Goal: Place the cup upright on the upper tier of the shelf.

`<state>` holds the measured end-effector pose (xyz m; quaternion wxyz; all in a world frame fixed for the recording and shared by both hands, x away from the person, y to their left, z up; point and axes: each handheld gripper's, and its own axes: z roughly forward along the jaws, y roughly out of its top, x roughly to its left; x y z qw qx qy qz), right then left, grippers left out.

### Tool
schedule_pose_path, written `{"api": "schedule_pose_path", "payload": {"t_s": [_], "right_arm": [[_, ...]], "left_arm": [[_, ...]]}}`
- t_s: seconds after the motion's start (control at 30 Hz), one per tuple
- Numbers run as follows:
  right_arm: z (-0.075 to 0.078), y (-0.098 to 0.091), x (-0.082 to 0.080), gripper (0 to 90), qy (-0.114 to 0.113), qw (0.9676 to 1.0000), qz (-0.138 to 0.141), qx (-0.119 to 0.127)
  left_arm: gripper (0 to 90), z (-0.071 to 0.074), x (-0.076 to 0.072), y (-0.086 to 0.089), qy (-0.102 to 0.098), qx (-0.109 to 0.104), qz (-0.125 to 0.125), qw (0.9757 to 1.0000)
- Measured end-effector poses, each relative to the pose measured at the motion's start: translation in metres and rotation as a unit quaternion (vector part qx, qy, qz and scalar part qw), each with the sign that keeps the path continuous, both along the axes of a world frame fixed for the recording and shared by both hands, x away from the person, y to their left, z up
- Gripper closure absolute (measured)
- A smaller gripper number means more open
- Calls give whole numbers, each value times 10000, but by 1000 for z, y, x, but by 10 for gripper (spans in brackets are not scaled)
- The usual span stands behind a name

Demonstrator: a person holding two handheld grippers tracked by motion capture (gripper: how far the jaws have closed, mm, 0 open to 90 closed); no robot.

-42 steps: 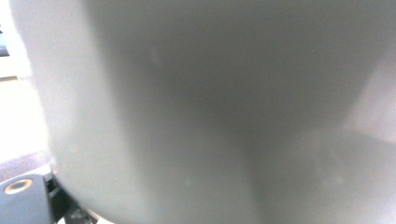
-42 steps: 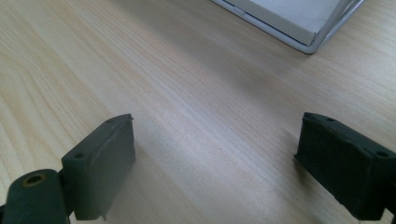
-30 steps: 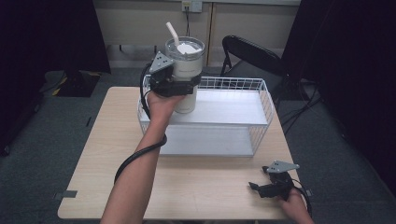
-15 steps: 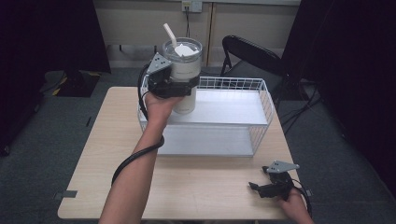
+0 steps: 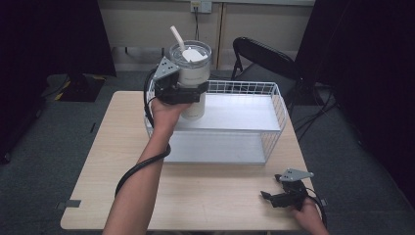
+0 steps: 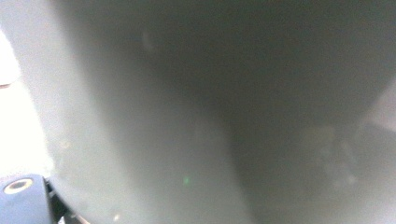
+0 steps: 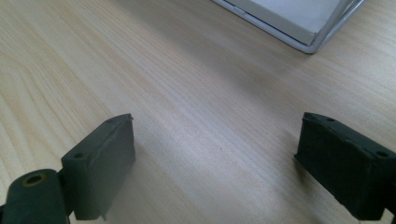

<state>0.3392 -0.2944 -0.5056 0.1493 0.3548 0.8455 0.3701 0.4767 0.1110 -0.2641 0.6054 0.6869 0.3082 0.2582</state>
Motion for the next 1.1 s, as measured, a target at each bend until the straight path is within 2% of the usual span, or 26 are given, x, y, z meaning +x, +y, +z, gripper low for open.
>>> {"api": "schedule_pose_path", "payload": {"t_s": [0.3, 0.43, 0.63, 0.77, 0.87, 0.93, 1.1], "right_arm": [[0, 0, 0, 107, 1, 10000, 0, 2], [0, 0, 0, 107, 5, 10000, 2, 3], [0, 0, 0, 107, 2, 10000, 2, 1], [0, 0, 0, 107, 2, 10000, 1, 1], [0, 0, 0, 107, 1, 10000, 2, -1], [0, 0, 0, 107, 2, 10000, 1, 0], [0, 0, 0, 107, 0, 10000, 2, -1]], "left_arm": [[70, 2, -1, 0, 75, 77, 8, 9999], [72, 2, -2, 3, 183, 102, -53, 9998], [74, 0, -6, 7, 202, 19, -22, 9998], [74, -5, -9, 12, 390, 139, -51, 9991], [82, -7, -12, 14, 345, 159, -38, 9993], [77, -8, -15, 16, 397, 160, -3, 9991], [98, -10, -23, 25, 541, 224, -95, 9982]]}}
